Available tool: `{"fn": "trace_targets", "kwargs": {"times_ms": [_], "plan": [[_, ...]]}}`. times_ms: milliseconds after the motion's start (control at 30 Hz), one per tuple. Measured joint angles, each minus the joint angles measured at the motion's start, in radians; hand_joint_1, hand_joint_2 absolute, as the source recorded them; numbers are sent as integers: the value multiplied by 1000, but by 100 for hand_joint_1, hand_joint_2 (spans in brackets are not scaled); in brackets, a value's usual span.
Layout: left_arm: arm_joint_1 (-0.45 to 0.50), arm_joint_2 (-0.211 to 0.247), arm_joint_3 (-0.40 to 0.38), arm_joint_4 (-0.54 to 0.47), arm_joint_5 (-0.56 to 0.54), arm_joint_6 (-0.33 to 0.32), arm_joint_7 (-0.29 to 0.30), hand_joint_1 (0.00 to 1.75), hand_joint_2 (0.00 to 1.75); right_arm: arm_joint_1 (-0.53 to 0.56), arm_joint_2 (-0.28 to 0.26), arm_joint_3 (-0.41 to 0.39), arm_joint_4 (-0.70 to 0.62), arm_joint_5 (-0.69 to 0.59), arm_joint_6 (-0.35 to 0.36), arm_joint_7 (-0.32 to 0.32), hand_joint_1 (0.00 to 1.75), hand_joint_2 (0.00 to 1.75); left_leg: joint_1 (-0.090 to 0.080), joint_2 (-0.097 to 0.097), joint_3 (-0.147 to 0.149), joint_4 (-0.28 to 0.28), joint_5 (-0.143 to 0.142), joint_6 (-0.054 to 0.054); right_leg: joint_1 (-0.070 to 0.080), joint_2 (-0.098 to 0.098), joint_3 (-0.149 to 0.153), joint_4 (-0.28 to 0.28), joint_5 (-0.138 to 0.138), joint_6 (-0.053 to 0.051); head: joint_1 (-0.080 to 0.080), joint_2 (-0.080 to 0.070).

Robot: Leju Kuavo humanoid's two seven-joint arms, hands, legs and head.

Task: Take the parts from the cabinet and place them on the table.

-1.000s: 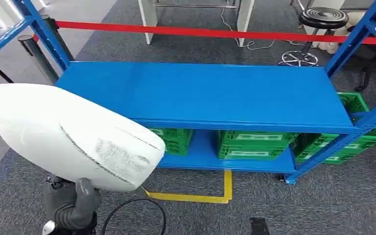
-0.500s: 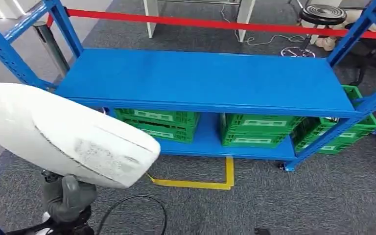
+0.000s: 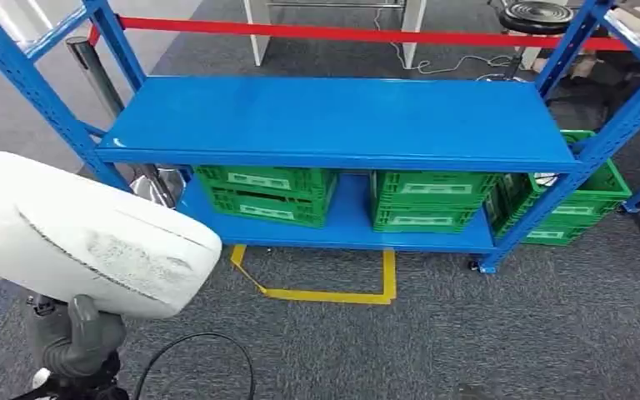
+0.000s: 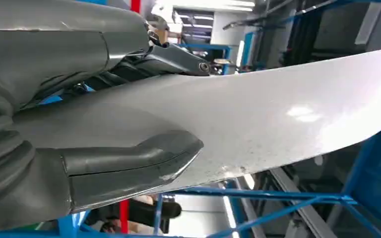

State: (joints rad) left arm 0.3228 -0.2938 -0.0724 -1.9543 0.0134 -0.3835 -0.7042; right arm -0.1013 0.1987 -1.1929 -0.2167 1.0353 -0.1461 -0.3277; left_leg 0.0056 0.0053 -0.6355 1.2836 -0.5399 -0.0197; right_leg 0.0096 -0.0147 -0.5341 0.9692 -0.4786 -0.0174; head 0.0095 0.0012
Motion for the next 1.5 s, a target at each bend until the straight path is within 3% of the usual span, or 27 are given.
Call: {"fn": "trace_targets", "kwargs": {"times_ms": [33,67,100,133,200,267,300,367,400,433,500,567,633,733,767,833,900,933,1000,1067,1100,1133,1267,1333,1400,1433,1500], "plan": [[-5,4,-9,-1,-9,21,0,175,175,-3,0,0,0,1,2,7,0,0,1,0,52,-69,35,1,-1,0,-20,12,8,3,0,0],[-10,8,-22,-2,-18,53,0,175,175,-4,1,0,0,3,4,24,0,0,2,0,117,-162,44,2,-2,1,-37,24,13,7,0,0],[-15,14,-38,-4,-26,81,0,175,175,-4,1,0,0,7,7,42,0,0,-1,-1,164,-239,8,4,2,1,-53,36,17,13,-1,0],[-16,18,-49,-10,-31,111,0,175,175,-4,1,0,0,12,11,65,0,0,-3,-3,175,-274,-6,14,2,1,-62,42,24,18,2,0],[-16,28,-81,-27,-46,187,0,175,175,-3,2,2,2,27,24,122,0,0,-7,-3,160,-279,-7,20,-1,1,-76,43,44,29,1,0],[-15,36,-111,-42,-55,229,0,175,175,3,2,7,3,35,28,149,0,0,-1,3,138,-286,16,44,-4,7,-90,52,38,42,-2,0],[-14,40,-122,-50,-57,245,0,175,175,5,4,8,4,38,19,160,0,0,-1,2,124,-286,27,53,-3,11,-104,78,-16,48,3,0],[-7,51,-137,-66,-58,280,0,175,175,5,17,11,5,48,-10,177,0,0,-2,4,95,-286,51,59,-8,11,-138,205,-139,55,8,0],[-1,59,-142,-77,-54,296,0,175,175,5,27,16,6,56,-32,191,0,0,-4,4,78,-285,65,58,-9,11,-151,279,-178,57,7,0],[9,65,-141,-83,-42,287,0,175,175,5,34,20,8,61,-35,205,0,0,-4,4,60,-285,80,57,-10,11,-153,331,-181,57,8,0],[31,77,-136,-84,-31,252,0,175,175,5,44,24,11,63,-13,228,0,0,-4,6,27,-283,103,54,-11,11,-107,324,-108,56,7,0],[51,86,-121,-84,-34,232,0,175,175,5,45,25,13,53,41,242,0,0,-3,5,1,-282,129,47,-13,11,10,182,-49,56,6,0],[67,87,-103,-79,-22,190,0,175,175,-1,44,25,13,39,56,245,0,0,-8,4,-11,-278,148,36,-10,15,156,-26,-102,51,8,0],[71,71,-63,-43,12,75,0,175,175,0,41,25,13,32,74,218,0,0,-5,6,-12,-291,183,22,-5,16,138,-35,-100,33,7,0],[74,62,-47,-29,20,39,0,175,175,3,39,25,13,31,80,203,0,0,-5,3,-19,-290,180,17,-14,11,127,-40,-85,24,8,0],[66,46,-18,-3,2,2,0,175,175,3,33,25,13,34,87,198,0,0,-1,2,-38,-218,66,9,-10,6,101,-35,-63,7,0,0],[44,40,-11,12,-26,6,0,175,175,3,31,25,13,45,90,220,0,0,1,2,-63,-62,-44,3,-5,3,74,-28,-45,3,-1,0],[28,40,-13,21,-39,25,0,175,175,3,31,25,13,53,90,237,0,0,1,2,-69,4,-60,2,-4,1,68,-21,-35,4,-1,0],[-4,42,-33,34,-47,74,0,175,175,2,30,28,13,73,81,281,0,0,1,2,-37,16,-8,5,-2,-1,26,-1,-20,5,-1,0],[-37,46,-56,39,-44,110,0,175,175,2,30,32,13,74,58,289,0,0,0,1,57,-120,50,13,-1,0,-5,21,-13,8,-2,0],[-53,48,-62,42,-41,126,0,175,175,2,31,32,13,69,34,272,0,0,-1,-2,109,-210,43,20,-2,0,-16,30,-12,9,-1,0],[-62,50,-63,42,-35,134,1,175,175,1,34,31,13,64,14,254,0,0,-6,-5,130,-246,24,22,4,0,-31,41,-7,14,-1,0],[-68,51,-52,32,0,134,0,175,175,-1,51,33,13,75,-93,201,0,0,-3,-6,122,-283,26,32,0,3,-50,45,13,31,0,0],[-70,40,-22,21,9,83,0,175,175,-1,58,36,14,74,-138,174,0,0,1,-8,110,-287,41,47,-2,8,-88,97,-53,43,7,0],[-70,24,18,16,-1,67,-1,175,175,-2,59,40,14,79,-148,142,0,0,0,-11,93,-287,56,52,-8,11,-141,250,-139,50,6,0],[-70,22,35,15,-12,74,0,175,175,-2,59,44,14,84,-149,131,0,0,0,-14,85,-286,62,52,-10,11,-163,320,-163,54,8,0],[-70,22,50,14,-33,107,0,175,175,-2,59,50,14,89,-148,128,0,0,1,-26,74,-286,73,49,-14,11,-145,329,-138,57,8,0]]}}
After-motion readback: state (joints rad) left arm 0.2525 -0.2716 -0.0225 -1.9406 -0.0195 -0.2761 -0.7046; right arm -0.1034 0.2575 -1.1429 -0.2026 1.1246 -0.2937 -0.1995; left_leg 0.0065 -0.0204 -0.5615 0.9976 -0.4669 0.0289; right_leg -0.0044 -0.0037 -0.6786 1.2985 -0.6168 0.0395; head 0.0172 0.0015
